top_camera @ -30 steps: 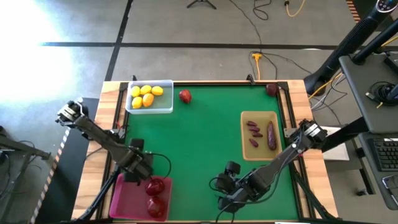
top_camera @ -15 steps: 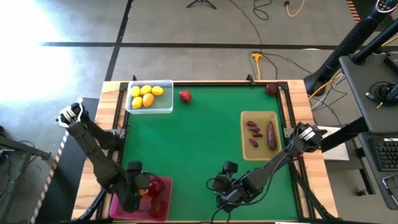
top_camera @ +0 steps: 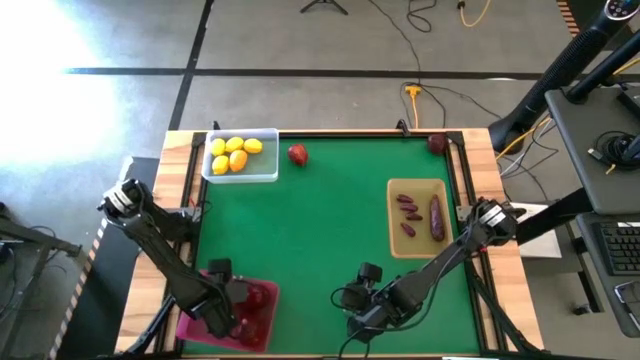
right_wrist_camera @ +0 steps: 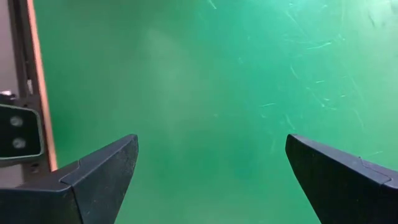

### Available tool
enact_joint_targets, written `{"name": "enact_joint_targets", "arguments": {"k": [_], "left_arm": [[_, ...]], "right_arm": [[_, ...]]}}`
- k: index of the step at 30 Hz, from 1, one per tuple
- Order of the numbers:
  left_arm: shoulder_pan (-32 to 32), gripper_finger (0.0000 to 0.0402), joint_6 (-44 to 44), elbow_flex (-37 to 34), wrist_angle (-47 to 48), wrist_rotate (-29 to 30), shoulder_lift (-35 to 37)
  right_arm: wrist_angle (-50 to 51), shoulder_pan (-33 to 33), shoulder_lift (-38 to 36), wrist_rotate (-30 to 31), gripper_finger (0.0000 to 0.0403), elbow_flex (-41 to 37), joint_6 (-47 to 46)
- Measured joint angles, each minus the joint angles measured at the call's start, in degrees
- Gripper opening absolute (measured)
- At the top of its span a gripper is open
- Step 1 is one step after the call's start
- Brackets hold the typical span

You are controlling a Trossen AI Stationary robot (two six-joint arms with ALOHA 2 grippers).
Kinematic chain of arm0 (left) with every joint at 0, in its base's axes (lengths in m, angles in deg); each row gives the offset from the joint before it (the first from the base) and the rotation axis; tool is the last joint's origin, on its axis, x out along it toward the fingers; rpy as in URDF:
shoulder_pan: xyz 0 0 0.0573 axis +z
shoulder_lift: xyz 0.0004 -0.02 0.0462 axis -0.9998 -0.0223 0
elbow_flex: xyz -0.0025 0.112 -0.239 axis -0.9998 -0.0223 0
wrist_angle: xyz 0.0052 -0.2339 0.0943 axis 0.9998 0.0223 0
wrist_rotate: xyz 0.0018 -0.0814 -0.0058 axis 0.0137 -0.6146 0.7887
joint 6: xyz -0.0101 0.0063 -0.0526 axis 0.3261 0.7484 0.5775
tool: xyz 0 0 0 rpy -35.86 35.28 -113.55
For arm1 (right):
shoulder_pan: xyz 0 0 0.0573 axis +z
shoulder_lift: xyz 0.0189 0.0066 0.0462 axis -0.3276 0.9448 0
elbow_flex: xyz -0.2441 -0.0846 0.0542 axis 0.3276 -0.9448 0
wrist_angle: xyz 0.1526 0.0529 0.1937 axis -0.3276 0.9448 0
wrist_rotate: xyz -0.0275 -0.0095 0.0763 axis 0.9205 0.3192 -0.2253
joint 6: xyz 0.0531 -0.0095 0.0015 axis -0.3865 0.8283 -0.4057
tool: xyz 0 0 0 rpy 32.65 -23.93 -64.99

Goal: Sort produce into baskets
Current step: Put the apple into the pink transparent bin

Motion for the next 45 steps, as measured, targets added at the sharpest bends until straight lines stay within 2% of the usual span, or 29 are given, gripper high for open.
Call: {"name": "enact_joint_targets", "arguments": {"k": [4, 10, 11, 13, 16, 21, 25, 27, 30, 34, 37, 39, 41, 45], "left_arm": [[0.7, 0.0386, -3.4, 2.4, 0.6, 1.3, -0.1], [0.9, 0.0388, -1.7, 8.1, 7.2, 3.3, 0.5], [1.1, 0.0388, -1.8, 9.6, 8.3, 6.1, 0.5], [2.1, 0.0387, -3.6, 12.2, 9.4, 15.7, 0.5], [6.0, 0.038, -9.8, 15.3, 9.2, 28.2, 0.5], [20.1, 0.0367, -22.3, 17.3, 7.4, 37.6, 0.5], [36.3, 0.0366, -35.3, 14.3, -2.1, 37.3, 0.6], [45.7, 0.0366, -40.2, 12.5, -9.7, 33.1, 0.6], [60.1, 0.0366, -36.6, 11.6, -16.9, 25.0, -0.4], [74.4, 0.0366, -27.5, 11.5, -22.3, 23.1, -3.3], [79.8, 0.0366, -27.1, 11.5, -30.7, 20.7, -6.7], [82.2, 0.0366, -28.1, 11.9, -34.3, 14.0, -9.2], [83.4, 0.0366, -28.1, 13.7, -35.7, 10.4, -11.8], [83.4, 0.0366, -24.7, 17.9, -33.1, 15.8, -16.0]], "right_arm": [[0.8, 0.0, -0.1, -2.2, 0.04, 1.2, 0.1], [0.8, 0.4, -0.2, -6.5, 0.04, 4.4, 3.2], [0.8, 0.5, -0.2, -6.4, 0.04, 5.0, 3.7], [1.8, 0.6, -0.2, -6.3, 0.04, 6.1, 4.8], [6.3, 0.2, -0.2, -5.8, 0.04, 8.0, 6.9], [12.9, -0.8, -0.3, -2.7, 0.04, 8.9, 7.6], [12.8, -0.4, -0.3, -2.1, 0.04, 7.4, 8.3], [12.8, -0.1, -0.3, -2.9, 0.04, 6.0, 7.6], [13.1, 0.1, -0.3, -3.7, 0.04, 2.9, 6.8], [13.6, -0.4, -0.3, -4.5, 0.04, -1.5, 8.7], [21.4, -1.7, -0.3, -2.8, 0.04, -3.5, 10.3], [26.8, -2.6, -0.7, -0.9, 0.04, -4.1, 10.7], [31.3, -3.3, -1.7, 1.6, 0.04, -5.0, 11.7], [33.9, -5.3, -6.3, 4.2, 0.04, -7.8, 14.9]]}}
